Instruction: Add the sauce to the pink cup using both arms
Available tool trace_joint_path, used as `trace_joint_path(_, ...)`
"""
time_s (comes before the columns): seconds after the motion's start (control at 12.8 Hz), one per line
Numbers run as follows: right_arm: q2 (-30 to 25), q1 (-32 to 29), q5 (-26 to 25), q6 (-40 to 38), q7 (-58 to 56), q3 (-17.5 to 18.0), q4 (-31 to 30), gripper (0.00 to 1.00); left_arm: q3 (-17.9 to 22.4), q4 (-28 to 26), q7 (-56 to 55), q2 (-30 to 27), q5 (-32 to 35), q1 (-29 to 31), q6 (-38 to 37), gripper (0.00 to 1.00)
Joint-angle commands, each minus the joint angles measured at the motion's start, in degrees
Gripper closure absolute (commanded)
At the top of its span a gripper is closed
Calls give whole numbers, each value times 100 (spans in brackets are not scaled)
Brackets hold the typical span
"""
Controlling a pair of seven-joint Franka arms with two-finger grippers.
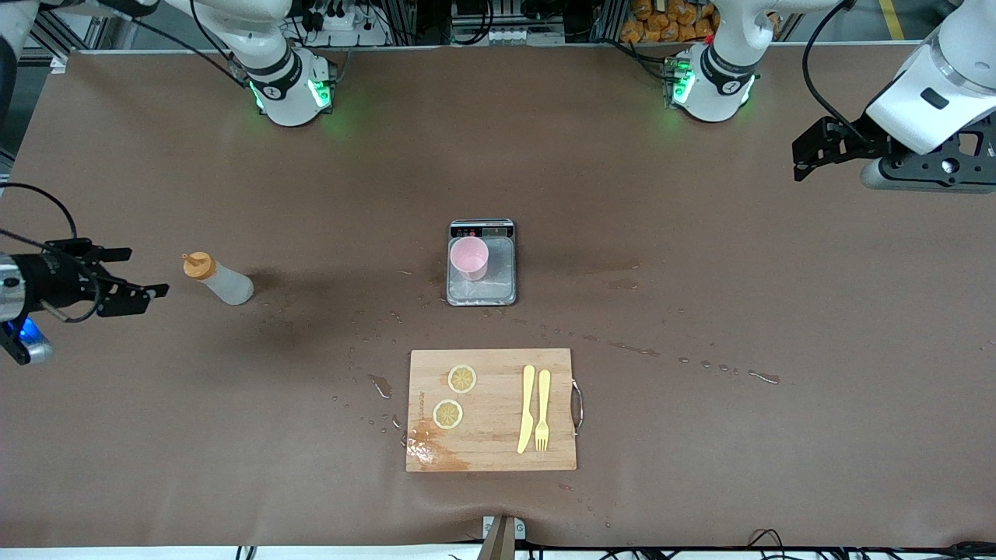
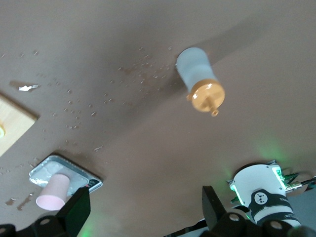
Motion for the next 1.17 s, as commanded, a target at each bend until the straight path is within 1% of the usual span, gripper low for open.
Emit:
trace_joint_path(0.0,-455,246,-208,-14,3,-38,-99,0,10,28,-3,-36,101,-44,-83,0)
trace_joint_path(0.16,-544,308,-199,100,-58,-21,-99,0,10,28,5,-36,92,-36,-83,0)
trace_joint_path(0.23,-701,343,-242,136,-354,-38,-134,0,10,28,5,-36,83,-44,-83,0)
trace_joint_path(0.31,-920,370,-338,319,-931,-38,-265,0,10,28,5,-36,75,-36,-83,0)
trace_joint_path(0.39,-1253,379,-374,529,-1337,-55,-649,0,19,28,-3,-27,40,-36,-83,0)
trace_joint_path(0.47,-1535,379,-409,845,-1463,-64,-1001,0,10,28,-3,-27,31,-36,-83,0)
trace_joint_path(0.62,-1870,597,-803,1154,-1831,-64,-1319,0,19,28,14,-18,31,-44,-83,0)
trace_joint_path(0.7,-2124,659,-953,1434,-1938,-56,-1686,0,19,36,14,-18,31,-44,-83,0)
trace_joint_path(0.86,-2773,616,-963,2311,-2559,-64,-2783,0,19,45,23,-27,31,-36,-83,0)
trace_joint_path(0.94,-2985,590,-963,2681,-2781,-64,-3163,0,19,45,23,-27,31,-36,-83,0)
trace_joint_path(1.09,-2962,572,-972,2834,-2827,-73,-3141,0,10,45,32,-27,22,-44,-83,0)
